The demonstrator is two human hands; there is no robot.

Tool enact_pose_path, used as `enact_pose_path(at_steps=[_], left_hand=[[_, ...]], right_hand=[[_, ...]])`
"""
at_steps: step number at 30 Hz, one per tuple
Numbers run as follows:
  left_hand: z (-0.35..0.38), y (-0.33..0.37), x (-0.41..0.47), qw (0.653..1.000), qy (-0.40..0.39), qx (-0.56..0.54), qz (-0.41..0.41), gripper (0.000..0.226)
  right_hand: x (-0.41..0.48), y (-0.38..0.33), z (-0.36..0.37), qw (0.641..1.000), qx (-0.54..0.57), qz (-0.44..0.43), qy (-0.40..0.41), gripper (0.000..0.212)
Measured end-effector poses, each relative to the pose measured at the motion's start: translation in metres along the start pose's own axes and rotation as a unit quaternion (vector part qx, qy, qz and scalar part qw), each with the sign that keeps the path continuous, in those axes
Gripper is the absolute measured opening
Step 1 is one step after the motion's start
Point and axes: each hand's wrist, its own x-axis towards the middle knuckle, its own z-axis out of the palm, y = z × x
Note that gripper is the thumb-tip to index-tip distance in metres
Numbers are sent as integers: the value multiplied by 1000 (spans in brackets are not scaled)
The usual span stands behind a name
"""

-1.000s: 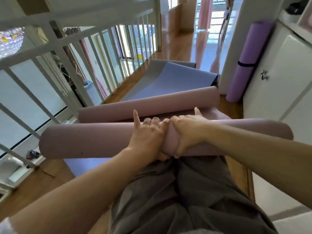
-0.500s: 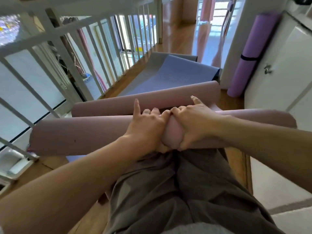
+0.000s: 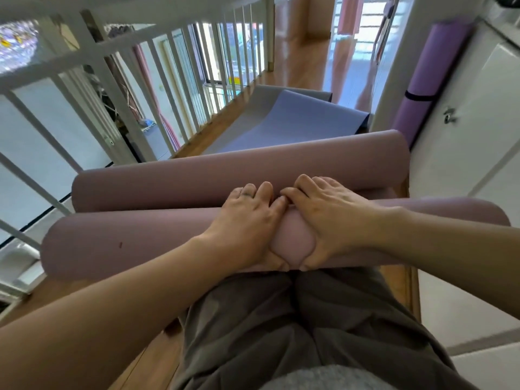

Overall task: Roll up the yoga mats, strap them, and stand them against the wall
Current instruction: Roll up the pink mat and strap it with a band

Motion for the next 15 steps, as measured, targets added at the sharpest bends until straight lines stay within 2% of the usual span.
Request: enact_pose_path(at_steps=[3,5,7,9,12,15], left_hand=[[-2,-4,2,999,33,-17,-9,98],[-2,-8,3,998,29,-49,-14,85],[-1,-10,4,998,21,-62,-22,75],[1,-9,2,998,29,-38,-36,75],[6,-5,-3,998,35,-14,-55,77],[17,-6,-9,996,79,-12,-44,81]], right_hand=[[-2,3,-7,999,31,6,27,108],[-4,3,-11,997,63,13,31,96],[-7,-1,-11,998,54,16,40,81],[-6,-4,-11,998,13,19,58,73],[-6,-4,-8,997,-29,29,62,77],[-8,-9,7,996,-64,30,56,101]])
